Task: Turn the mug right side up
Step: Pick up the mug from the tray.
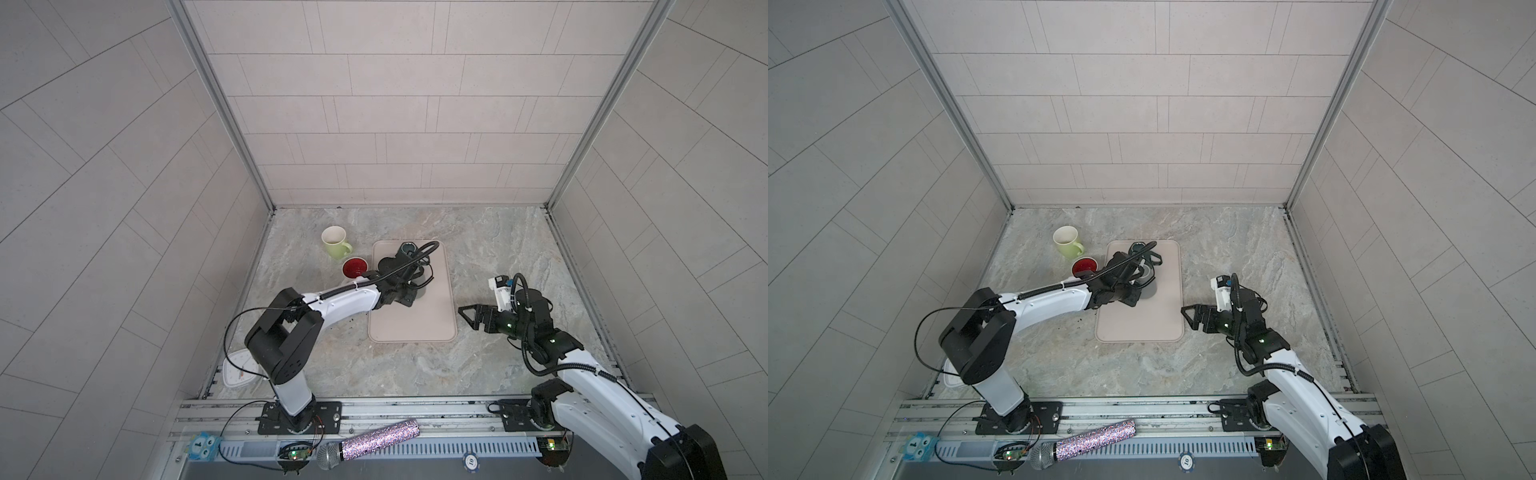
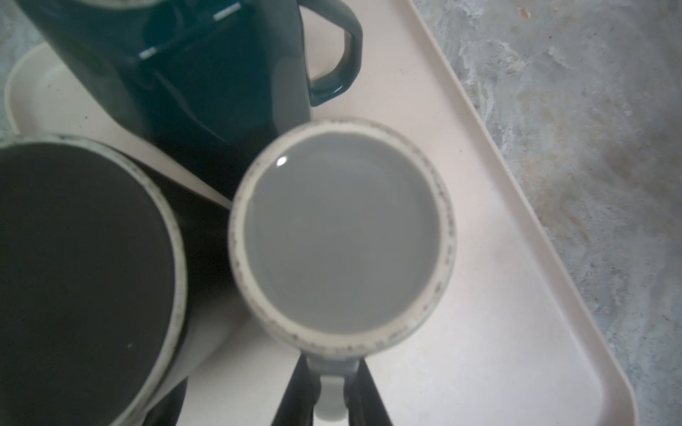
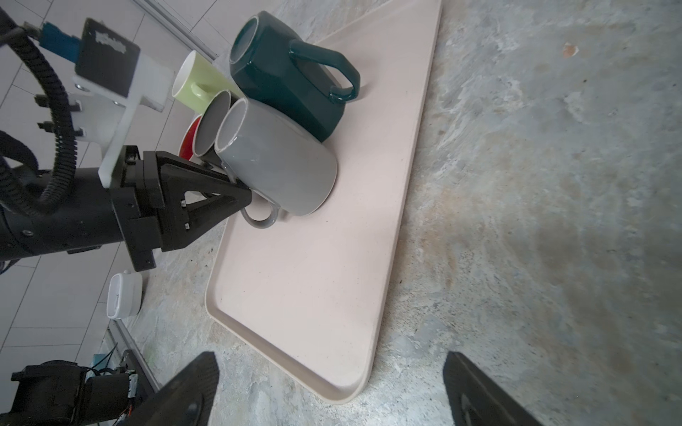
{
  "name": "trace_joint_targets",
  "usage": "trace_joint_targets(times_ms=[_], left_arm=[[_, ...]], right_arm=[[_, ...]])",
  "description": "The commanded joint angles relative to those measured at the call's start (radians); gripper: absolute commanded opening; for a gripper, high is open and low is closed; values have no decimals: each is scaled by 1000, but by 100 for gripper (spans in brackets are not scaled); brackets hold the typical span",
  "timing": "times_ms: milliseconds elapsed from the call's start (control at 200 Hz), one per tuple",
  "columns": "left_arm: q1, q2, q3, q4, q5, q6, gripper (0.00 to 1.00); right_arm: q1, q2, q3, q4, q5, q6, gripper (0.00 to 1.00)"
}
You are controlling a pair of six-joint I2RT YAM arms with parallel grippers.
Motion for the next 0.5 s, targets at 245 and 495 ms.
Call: trace_joint_targets(times_ms=[245,495], left_arm=[[-6,-147,-10,178,100,-106,0],[-41,-187,0,259,113,-143,0]], right_arm=[[79,43,-33,227,9,139,90],[181,149,-11,405,80,210,80]])
